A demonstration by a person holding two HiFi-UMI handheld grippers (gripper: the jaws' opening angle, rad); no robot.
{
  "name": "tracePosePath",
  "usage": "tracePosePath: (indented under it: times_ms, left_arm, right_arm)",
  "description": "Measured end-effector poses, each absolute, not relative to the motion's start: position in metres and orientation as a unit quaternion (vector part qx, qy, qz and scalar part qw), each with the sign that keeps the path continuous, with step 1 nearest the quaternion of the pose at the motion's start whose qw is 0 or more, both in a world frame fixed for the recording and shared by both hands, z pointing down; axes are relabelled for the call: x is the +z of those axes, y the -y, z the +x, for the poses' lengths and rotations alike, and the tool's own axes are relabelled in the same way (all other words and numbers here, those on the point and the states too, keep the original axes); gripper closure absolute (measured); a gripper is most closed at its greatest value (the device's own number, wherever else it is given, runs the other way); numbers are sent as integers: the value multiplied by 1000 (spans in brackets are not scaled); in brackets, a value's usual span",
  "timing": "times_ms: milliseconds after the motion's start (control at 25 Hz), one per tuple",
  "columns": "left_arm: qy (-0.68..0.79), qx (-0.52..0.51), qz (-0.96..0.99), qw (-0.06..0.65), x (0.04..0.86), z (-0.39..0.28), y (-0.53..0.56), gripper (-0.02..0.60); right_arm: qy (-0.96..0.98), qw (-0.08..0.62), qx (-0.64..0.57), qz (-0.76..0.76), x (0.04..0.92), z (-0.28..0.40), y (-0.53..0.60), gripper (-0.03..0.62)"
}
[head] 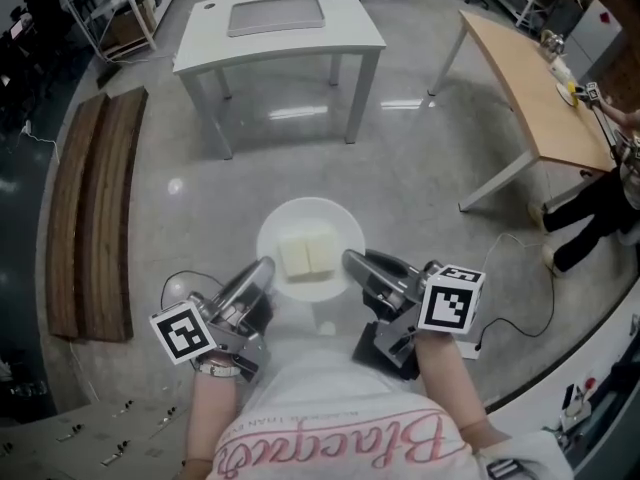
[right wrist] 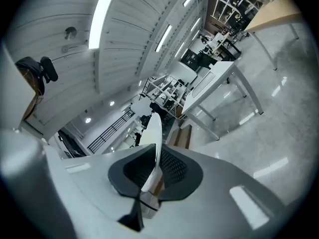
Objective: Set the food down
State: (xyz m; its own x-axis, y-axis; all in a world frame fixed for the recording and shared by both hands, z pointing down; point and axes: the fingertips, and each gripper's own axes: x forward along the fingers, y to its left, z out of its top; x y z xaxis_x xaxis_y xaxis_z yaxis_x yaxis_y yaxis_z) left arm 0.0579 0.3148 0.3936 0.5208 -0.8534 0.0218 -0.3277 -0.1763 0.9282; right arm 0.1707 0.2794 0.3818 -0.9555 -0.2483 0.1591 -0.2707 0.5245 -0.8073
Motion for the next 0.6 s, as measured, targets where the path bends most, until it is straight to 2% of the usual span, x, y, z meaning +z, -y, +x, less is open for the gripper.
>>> tracePosePath:
  times_ms: [600]
  left_arm:
    - [406, -281, 703, 512, 396, 7, -217, 560]
  right_arm:
    - [853, -2, 494, 166, 384, 121, -187, 572]
